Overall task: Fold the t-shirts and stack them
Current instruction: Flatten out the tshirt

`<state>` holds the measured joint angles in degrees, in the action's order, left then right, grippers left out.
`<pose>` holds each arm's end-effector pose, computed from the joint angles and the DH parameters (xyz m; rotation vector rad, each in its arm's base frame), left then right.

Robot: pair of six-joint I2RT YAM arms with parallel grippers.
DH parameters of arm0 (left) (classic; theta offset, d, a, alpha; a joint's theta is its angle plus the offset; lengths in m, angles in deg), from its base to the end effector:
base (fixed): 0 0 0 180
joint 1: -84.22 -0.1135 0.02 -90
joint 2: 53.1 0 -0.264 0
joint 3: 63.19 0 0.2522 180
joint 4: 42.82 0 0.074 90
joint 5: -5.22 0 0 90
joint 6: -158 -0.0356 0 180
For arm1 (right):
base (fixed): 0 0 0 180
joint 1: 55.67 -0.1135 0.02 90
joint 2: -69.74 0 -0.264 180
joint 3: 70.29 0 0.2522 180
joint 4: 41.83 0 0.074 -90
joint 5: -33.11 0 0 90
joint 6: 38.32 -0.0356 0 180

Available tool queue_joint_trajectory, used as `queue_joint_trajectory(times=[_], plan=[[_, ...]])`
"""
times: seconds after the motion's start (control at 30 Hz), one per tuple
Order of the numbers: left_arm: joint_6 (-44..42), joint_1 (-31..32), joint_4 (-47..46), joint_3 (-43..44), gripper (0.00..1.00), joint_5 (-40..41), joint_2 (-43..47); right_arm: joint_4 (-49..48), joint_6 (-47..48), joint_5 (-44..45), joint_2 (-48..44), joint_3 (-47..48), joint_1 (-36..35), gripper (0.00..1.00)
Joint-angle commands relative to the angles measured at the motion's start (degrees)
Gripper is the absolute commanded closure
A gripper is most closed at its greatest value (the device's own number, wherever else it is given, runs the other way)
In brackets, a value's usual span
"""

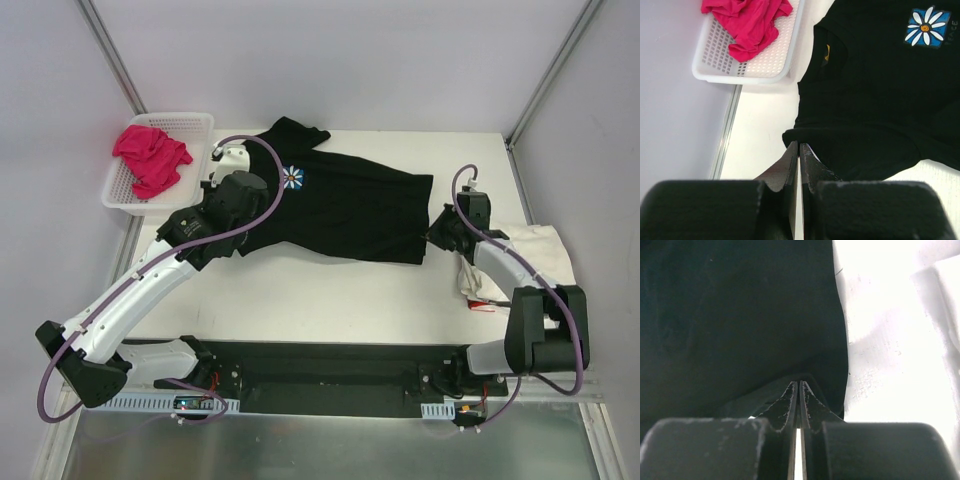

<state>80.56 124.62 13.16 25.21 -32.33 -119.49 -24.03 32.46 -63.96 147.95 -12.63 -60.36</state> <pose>0.1915 -0.1259 0.3964 -0.0259 1.9368 0.3817 0.2866 0.0279 0.2156 0.2186 2.2486 0.3629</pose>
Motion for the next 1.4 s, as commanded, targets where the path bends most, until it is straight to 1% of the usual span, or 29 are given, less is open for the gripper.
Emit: queue_joint_trajectory(times=[0.0, 0.1, 0.13, 0.23, 0.33, 0.43, 0.57, 0.67, 0.7, 0.83, 1.03, 1.37], plan=[[-1.2, -0.4, -1.6, -0.2, 1.00, -0.4, 1.4, -1.5, -0.4, 0.7, 3.5, 2.5, 0.3, 0.95], [-1.4, -0.4, -1.6, -0.3, 1.00, -0.4, 1.4, -2.6, -0.9, -0.1, 5.8, 2.6, 0.3, 0.91], [-1.3, -0.4, -1.7, -0.3, 1.00, -0.4, 1.4, -2.8, -0.9, 0.0, 6.7, 2.7, 0.3, 0.87], [-1.4, -0.5, -1.8, -0.3, 1.00, -0.5, 1.4, -2.7, -0.7, 1.5, 7.6, 3.1, 0.6, 0.79], [-1.9, -0.4, -2.2, -0.4, 1.00, -0.4, 1.2, -2.5, -0.5, 2.1, 7.6, 4.0, 2.6, 0.77], [-2.4, -0.4, -2.6, -0.4, 1.00, -0.4, 0.6, -1.5, -0.6, 1.4, 5.7, 4.8, 4.5, 0.76], [-2.7, -0.5, -3.2, -0.5, 1.00, -0.8, 0.0, 1.1, 0.1, 2.8, 0.5, 4.3, 6.0, 0.75], [-3.2, -0.9, -3.5, -0.5, 1.00, -1.2, -0.3, 2.3, -0.7, 0.6, -3.0, 1.6, 5.9, 0.74], [-3.2, -1.2, -3.5, -0.5, 1.00, -1.3, -0.5, 2.4, -1.1, -1.3, -4.0, 0.8, 5.7, 0.73], [-3.4, -1.8, -3.7, -0.4, 1.00, -2.0, -0.8, 2.5, -1.9, -3.0, -5.2, -2.9, 4.8, 0.74], [-3.6, -2.0, -3.8, -0.1, 1.00, -2.4, -1.2, 1.7, -2.2, -2.9, -4.1, -4.5, 2.3, 0.73], [-3.6, -2.0, -3.7, -0.1, 1.00, -2.1, -0.6, -1.1, -3.5, -3.6, -0.3, -4.0, 0.0, 0.73]])
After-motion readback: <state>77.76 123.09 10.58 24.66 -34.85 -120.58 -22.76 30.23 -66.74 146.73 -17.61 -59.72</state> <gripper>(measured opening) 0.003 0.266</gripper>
